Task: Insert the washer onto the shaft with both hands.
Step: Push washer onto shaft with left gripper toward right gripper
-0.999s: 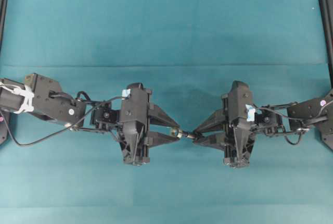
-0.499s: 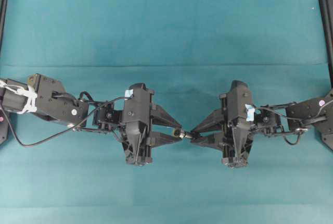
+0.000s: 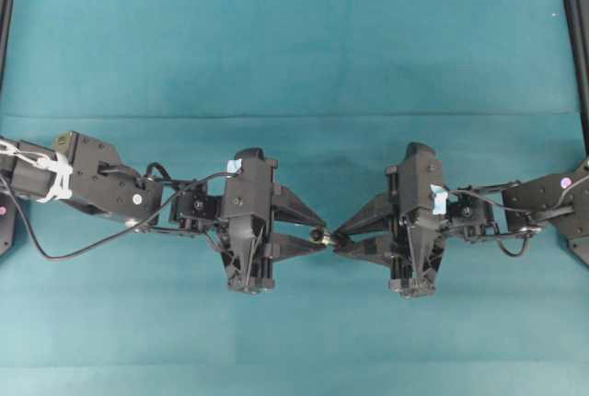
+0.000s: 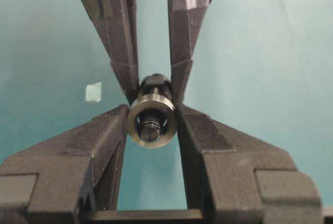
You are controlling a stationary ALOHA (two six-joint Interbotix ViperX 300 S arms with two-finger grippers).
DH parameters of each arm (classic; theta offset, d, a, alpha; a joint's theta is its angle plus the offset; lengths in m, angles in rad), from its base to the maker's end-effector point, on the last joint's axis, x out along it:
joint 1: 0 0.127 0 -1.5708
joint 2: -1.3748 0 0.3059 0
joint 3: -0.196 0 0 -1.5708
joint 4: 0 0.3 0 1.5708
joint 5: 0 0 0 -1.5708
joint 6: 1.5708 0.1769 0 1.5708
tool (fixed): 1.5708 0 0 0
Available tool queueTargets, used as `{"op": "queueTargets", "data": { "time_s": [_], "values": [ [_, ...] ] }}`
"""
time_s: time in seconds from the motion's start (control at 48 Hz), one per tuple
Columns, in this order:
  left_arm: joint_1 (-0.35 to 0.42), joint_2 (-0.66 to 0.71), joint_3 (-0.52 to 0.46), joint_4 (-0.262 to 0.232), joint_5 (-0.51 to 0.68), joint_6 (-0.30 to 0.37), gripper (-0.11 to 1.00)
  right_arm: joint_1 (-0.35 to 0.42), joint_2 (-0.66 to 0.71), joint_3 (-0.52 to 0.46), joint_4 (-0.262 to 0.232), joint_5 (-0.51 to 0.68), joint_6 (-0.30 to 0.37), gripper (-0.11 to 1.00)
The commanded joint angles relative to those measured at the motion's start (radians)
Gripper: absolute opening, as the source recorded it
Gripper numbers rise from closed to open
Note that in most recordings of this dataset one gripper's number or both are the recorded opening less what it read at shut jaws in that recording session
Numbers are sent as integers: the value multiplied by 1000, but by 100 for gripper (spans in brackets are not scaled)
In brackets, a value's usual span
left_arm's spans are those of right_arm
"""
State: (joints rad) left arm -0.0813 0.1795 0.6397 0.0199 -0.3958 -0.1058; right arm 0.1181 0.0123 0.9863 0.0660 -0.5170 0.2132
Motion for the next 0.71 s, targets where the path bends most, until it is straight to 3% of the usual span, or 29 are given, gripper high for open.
{"op": "queueTargets", "data": {
  "time_s": [0.0, 0.687],
  "values": [
    [-2, -5, -15, 3, 5, 2, 35, -3, -8, -17, 2, -21, 9, 0],
    [-2, 31, -66, 2, 58, 12, 35, -17, 0, -35, 0, -25, 3, 0]
  ]
}}
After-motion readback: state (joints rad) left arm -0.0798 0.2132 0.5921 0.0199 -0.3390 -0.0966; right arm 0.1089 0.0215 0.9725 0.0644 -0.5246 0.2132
